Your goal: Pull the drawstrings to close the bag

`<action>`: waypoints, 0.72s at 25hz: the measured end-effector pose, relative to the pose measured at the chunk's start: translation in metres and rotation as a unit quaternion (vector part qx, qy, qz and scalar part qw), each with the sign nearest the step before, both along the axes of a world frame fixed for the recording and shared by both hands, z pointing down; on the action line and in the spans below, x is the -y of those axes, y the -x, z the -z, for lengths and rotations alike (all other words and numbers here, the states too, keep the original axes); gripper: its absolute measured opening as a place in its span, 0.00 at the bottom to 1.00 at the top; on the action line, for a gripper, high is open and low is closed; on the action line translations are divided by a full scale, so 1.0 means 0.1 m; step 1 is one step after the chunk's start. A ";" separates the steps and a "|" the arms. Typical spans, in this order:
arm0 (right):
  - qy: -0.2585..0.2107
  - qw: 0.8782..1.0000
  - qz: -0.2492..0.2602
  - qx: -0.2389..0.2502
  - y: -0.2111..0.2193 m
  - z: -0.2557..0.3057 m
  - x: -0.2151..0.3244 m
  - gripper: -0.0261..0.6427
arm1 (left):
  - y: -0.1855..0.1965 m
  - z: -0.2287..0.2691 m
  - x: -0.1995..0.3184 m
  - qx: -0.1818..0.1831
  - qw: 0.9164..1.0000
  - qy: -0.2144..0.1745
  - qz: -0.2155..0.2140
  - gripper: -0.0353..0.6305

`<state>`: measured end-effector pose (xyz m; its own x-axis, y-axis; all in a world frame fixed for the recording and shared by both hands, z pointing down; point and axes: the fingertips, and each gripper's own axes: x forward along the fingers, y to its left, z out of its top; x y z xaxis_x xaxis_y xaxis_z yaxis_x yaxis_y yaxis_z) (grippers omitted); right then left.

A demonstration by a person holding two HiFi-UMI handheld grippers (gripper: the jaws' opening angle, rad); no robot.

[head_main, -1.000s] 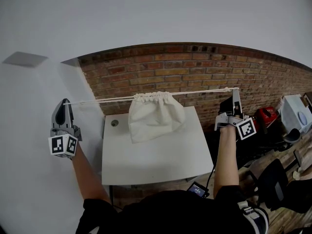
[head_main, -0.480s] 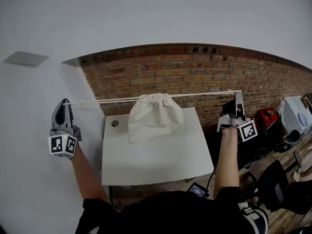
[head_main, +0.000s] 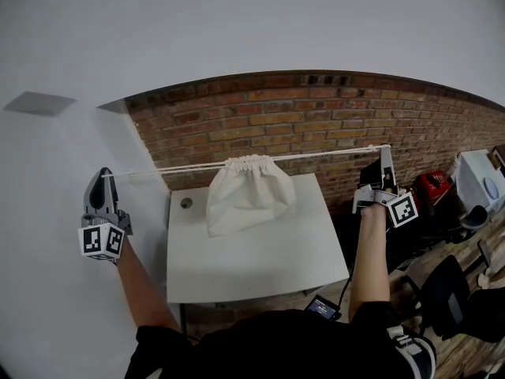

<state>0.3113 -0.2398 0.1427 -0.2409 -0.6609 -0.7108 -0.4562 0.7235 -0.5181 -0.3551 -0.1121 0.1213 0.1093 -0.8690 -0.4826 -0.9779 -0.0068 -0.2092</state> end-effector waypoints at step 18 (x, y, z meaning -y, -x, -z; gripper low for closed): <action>-0.025 0.993 -0.004 -0.112 0.04 0.27 -0.04 0.05 | -0.11 0.09 -0.08 -0.008 0.999 0.002 -0.040 0.08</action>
